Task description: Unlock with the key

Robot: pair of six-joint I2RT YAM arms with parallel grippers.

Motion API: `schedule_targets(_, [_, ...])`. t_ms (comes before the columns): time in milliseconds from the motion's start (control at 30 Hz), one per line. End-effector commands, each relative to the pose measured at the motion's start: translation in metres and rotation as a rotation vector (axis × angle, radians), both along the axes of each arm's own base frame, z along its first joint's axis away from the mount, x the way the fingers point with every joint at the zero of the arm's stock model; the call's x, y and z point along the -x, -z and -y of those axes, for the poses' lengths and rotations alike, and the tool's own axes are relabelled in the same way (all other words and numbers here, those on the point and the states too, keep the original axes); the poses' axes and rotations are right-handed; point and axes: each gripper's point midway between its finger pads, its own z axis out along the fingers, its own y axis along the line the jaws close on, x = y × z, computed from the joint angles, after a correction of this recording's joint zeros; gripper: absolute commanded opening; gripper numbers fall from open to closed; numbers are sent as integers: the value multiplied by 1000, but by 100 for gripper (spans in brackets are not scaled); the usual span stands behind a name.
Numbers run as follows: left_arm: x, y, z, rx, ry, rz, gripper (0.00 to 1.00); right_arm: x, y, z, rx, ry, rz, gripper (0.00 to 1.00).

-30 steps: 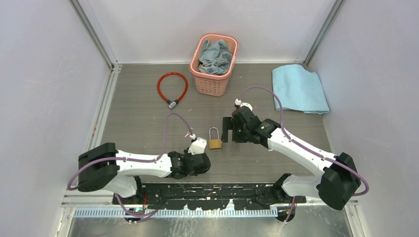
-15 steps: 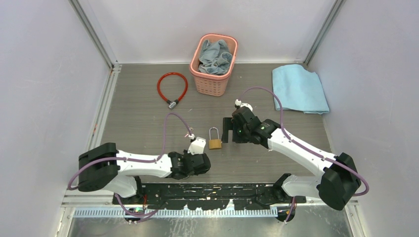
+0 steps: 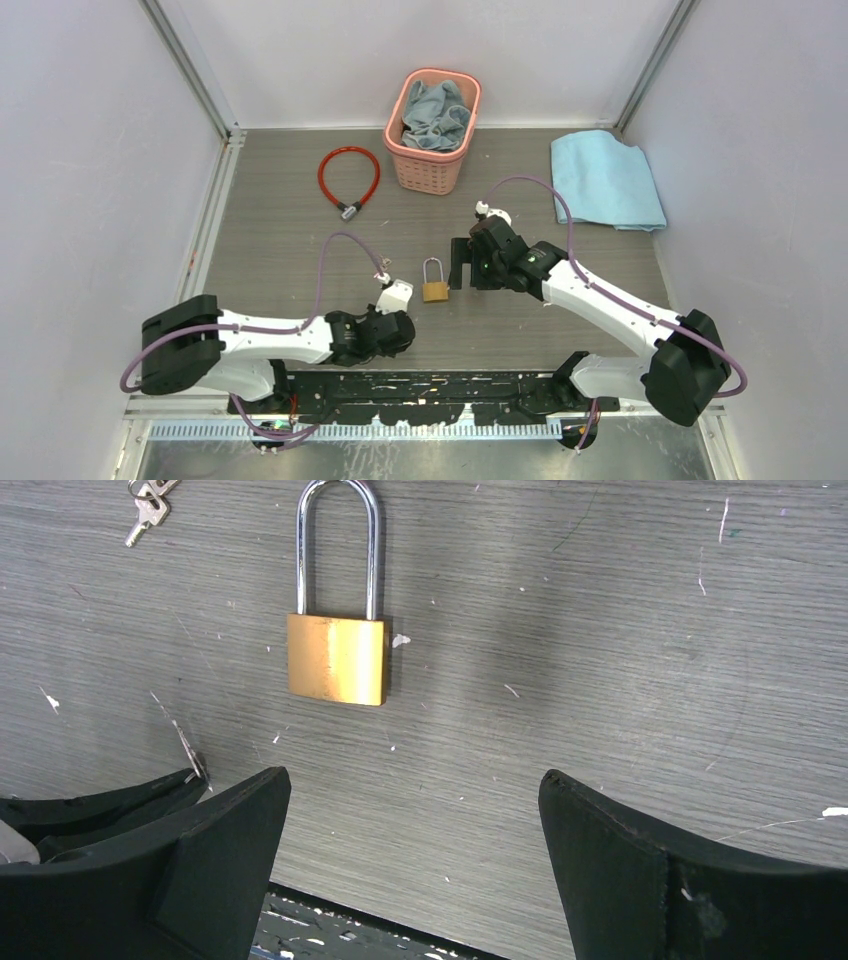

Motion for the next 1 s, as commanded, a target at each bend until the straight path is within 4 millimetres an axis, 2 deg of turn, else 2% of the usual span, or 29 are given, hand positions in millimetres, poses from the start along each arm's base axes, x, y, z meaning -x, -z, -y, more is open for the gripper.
schedule_targets(0, [6, 2, -7, 8, 62, -7, 5, -6, -24, -5, -55, -1, 68, 100])
schedule_targets(333, [4, -8, -6, 42, 72, 16, 0, 1, -22, -3, -76, 6, 54, 100])
schedule_targets(467, [5, -24, 2, 116, 134, 47, 0, 5, -25, -10, -121, -3, 35, 100])
schedule_targets(833, [5, -59, 4, 294, 199, 158, 0, 20, -33, -28, -277, 11, -28, 100])
schedule_targets(967, [11, -76, 13, 376, 282, 194, 0, 28, -40, -43, -384, 19, -88, 99])
